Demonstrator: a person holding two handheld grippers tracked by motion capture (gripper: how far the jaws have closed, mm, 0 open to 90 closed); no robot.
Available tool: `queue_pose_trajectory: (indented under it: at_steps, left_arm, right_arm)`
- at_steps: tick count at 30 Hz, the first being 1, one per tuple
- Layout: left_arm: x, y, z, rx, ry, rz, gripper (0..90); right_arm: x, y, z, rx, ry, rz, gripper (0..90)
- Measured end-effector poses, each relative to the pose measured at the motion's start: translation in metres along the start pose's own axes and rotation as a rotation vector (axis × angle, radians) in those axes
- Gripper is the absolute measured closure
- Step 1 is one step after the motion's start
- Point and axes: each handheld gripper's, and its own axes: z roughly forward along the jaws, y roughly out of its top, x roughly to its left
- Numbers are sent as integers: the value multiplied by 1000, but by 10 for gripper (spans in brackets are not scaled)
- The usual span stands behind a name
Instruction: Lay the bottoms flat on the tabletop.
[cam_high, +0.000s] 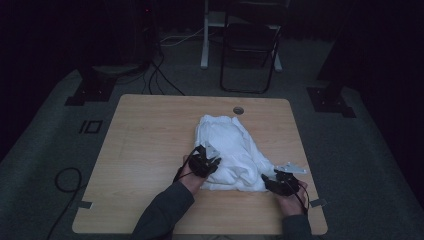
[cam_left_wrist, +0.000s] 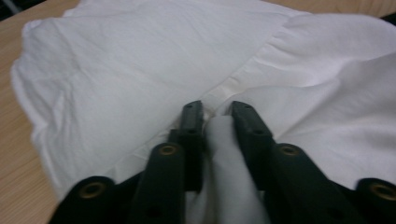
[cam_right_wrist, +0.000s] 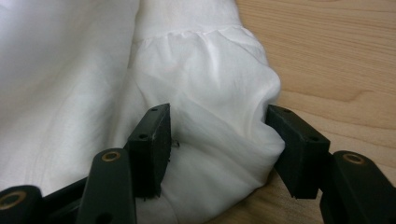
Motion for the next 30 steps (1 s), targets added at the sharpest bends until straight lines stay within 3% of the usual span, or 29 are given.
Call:
queue_pose_trajectory:
  at_steps: [2,7,13,18,22,24,30]
  left_arm:
    - [5,-1,-4,-7,11,-13,810]
    - [49,-19,-36,-49,101,-122,826]
    - [99,-66,-68,-46,165,-287,854]
    - [120,-108,-78,4,227,-389,852]
    - [133,-139,-92,1,262,-483,763]
    - [136,-149,-100,-6,277,-505,735]
    - [141,-160,-126,-36,326,-510,643]
  right_arm:
    - [0,0,0,0,1,-1,417]
    - [0,0,0,0,1,0,416]
    - [-1,0,0,-1,1,-3,416]
    - [0,-1,0,-3,0,-3,415]
    - [0,-1,0,-4,-1,-2,414]
    - [0,-1,0,-5,-1,-2,415]
    - [0,-1,0,-2,-4,1,413]
